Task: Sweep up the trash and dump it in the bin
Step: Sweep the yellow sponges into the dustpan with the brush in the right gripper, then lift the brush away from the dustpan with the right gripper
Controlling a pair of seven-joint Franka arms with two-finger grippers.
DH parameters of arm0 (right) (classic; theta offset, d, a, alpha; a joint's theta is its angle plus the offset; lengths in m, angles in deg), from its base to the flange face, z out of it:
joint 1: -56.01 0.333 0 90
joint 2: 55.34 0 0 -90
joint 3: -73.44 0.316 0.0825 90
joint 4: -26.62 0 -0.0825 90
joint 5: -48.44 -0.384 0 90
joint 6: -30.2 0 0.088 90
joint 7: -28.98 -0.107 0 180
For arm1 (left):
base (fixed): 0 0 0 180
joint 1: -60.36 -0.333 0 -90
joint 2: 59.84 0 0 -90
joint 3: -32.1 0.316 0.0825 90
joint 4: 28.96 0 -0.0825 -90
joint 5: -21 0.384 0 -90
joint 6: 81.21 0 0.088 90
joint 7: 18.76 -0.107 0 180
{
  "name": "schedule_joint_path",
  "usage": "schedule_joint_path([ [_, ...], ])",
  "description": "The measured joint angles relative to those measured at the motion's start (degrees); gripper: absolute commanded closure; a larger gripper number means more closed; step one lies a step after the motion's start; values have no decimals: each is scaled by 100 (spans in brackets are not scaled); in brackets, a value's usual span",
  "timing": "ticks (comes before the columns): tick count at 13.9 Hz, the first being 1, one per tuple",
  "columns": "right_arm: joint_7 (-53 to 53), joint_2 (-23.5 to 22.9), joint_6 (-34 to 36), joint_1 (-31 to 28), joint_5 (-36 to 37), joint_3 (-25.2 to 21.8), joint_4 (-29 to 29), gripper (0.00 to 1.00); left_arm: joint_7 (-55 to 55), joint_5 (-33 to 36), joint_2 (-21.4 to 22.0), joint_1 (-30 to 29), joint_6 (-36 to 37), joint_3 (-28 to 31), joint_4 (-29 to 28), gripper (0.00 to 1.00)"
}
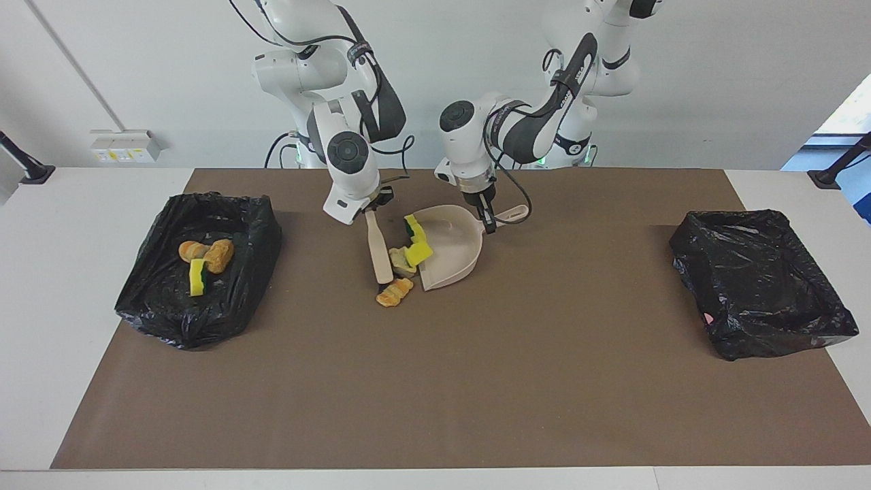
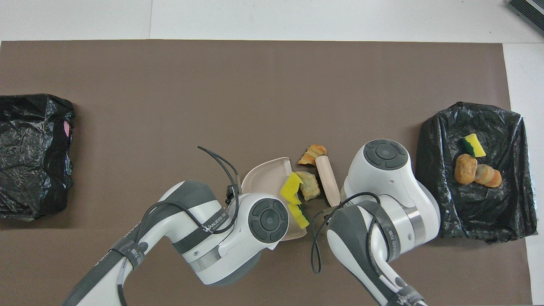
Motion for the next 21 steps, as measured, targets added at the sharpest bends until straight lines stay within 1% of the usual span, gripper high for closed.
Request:
schedule_joint_path([
  [4, 0, 0, 1, 117, -690, 2, -5, 100, 0, 0, -1, -5, -21, 8, -8, 100],
  [10, 257, 0, 4, 111, -1820, 0, -17, 100, 120, -1, -1, -35, -22, 29, -8, 100],
  [12, 440, 0, 95, 43, -2090, -10, -16, 100, 128, -5, -9, -76, -29, 32, -8, 100],
  [14, 615, 4, 382, -207, -2354, -19, 8, 100, 132, -5, -16, -99, -52, 46, -7, 100],
  [17, 727, 36, 1008, -669, -2427, -56, 269, 100, 134, -6, -31, -155, -155, 70, -7, 100],
  [19, 729, 45, 1189, -865, -2363, -66, 520, 100, 134, -9, -42, -229, -218, 74, -6, 100],
  [20, 734, 43, 1113, -870, -2122, -69, 602, 100, 134, -9, -45, -243, -229, 77, -4, 100],
  [21, 738, 33, 876, -802, -1633, -54, 650, 100, 134, -9, -46, -245, -232, 80, -3, 100],
])
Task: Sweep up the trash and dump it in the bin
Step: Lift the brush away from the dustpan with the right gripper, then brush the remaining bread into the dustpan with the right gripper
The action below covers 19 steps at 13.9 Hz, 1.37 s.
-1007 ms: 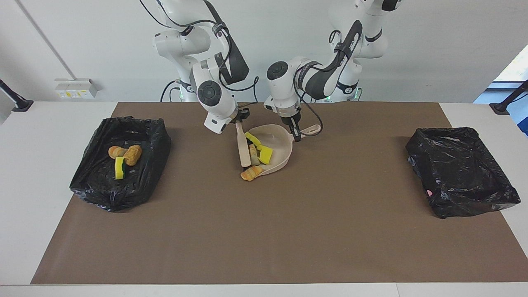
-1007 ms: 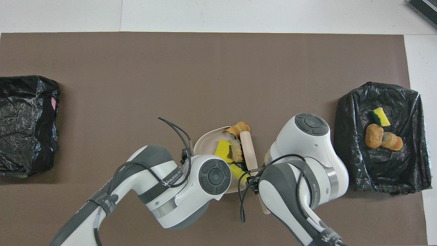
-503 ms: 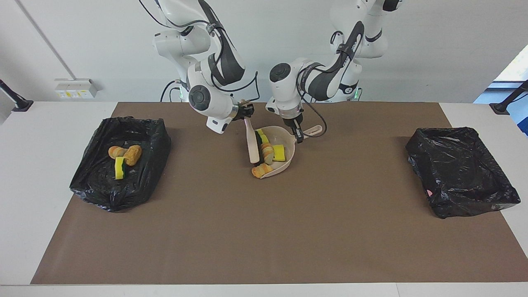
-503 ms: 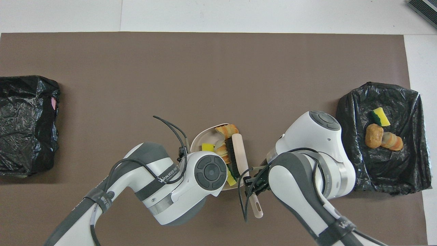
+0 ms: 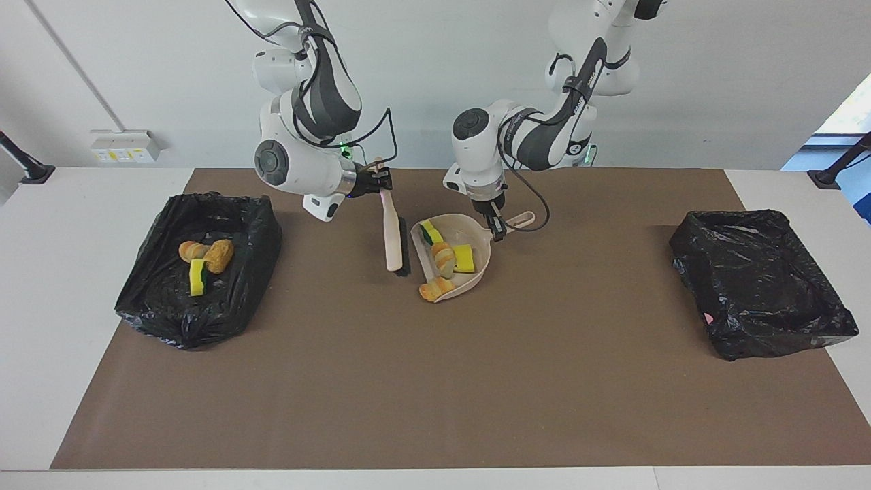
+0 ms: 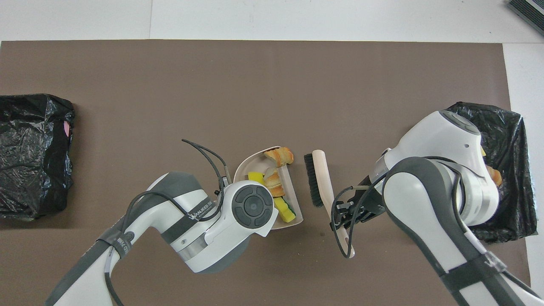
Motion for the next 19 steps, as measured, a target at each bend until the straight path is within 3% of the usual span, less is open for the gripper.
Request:
schedule_joint_path([
  [3, 0, -172, -814, 516, 1315, 39, 47, 100, -5, 0, -21, -29, -24, 19, 15, 100],
  [6, 43, -625, -1057, 718, 1857, 61, 355, 100, -81, 0, -61, -79, -63, 18, 28, 100],
  [10, 345, -964, -948, 947, 1827, 76, 432, 100, -89, 0, -61, -81, -67, 18, 29, 100],
  [15, 832, -859, -3, 896, 1029, 65, 425, 100, -195, 0, -61, -83, -78, 20, 34, 100],
  [19, 836, -725, 170, 847, 408, 65, 184, 100, -460, 11, -62, -94, -107, 31, 36, 100],
])
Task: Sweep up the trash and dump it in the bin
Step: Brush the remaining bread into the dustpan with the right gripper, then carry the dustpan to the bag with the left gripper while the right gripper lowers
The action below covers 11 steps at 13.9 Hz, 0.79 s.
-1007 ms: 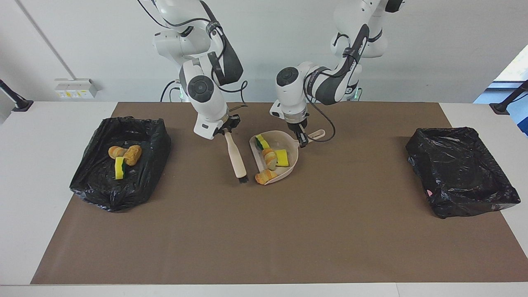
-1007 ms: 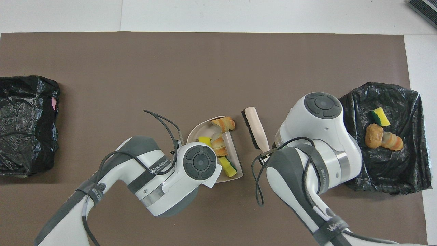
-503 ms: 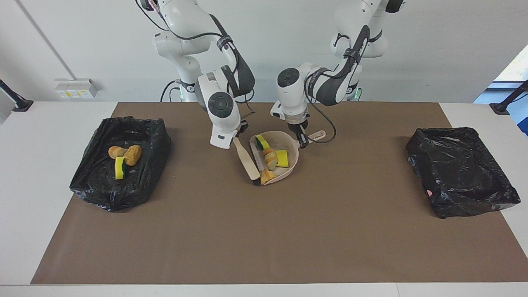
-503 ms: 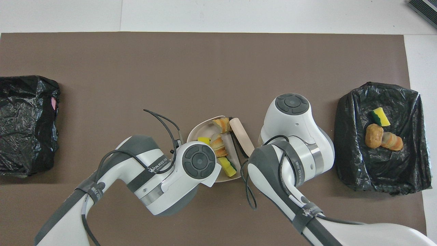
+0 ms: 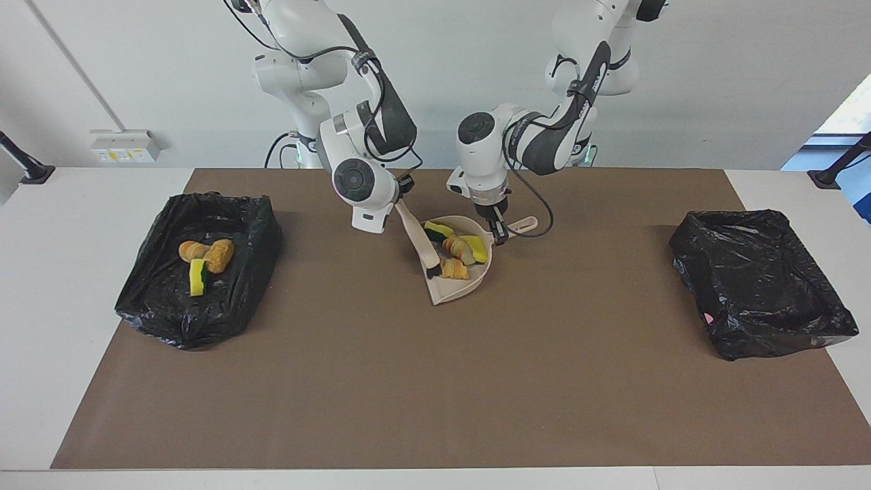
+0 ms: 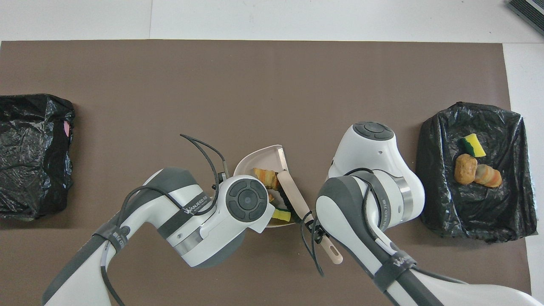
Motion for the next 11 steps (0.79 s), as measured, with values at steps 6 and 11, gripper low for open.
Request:
schedule_joint_path([
  [6, 190, 339, 417, -656, -242, -14, 18, 100, -1085, 4, 12, -61, -139, 257, 14, 100],
  [11, -325, 911, 437, -997, -156, -64, 38, 100, -2218, 13, 270, -68, -143, 967, 14, 100],
])
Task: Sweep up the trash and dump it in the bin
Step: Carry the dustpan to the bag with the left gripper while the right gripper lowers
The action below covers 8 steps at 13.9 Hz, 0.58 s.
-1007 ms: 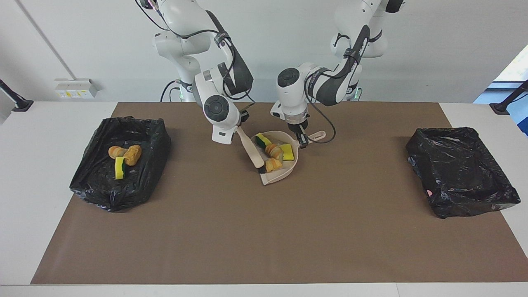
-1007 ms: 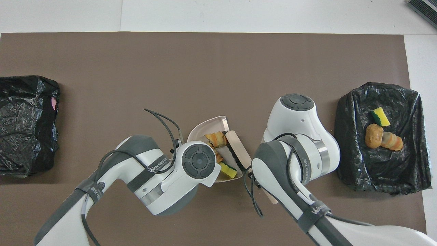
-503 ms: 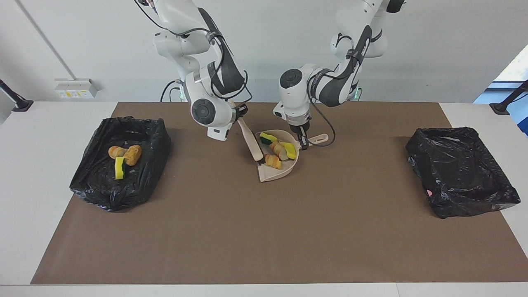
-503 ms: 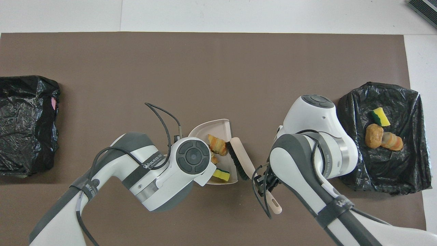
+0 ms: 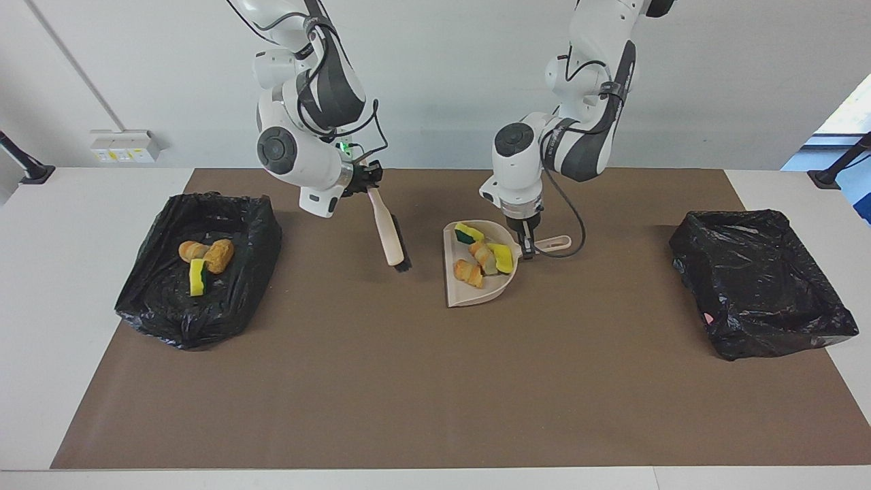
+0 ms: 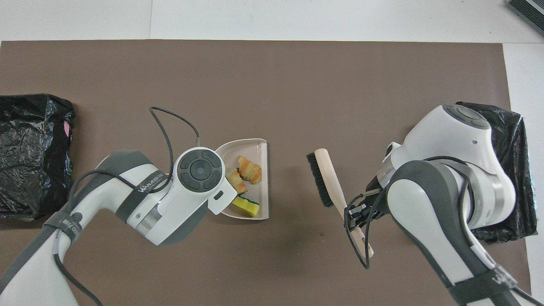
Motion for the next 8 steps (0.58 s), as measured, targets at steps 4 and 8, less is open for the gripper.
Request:
schedule_joint_path([
  [4, -1685, 88, -157, 169, 446, 38, -1, 100, -951, -38, 489, -3, 10, 559, -6, 100],
  [8, -2640, 229, -451, 1046, 590, 104, -104, 100, -2124, -305, 1016, -12, 161, 1550, -15, 100],
])
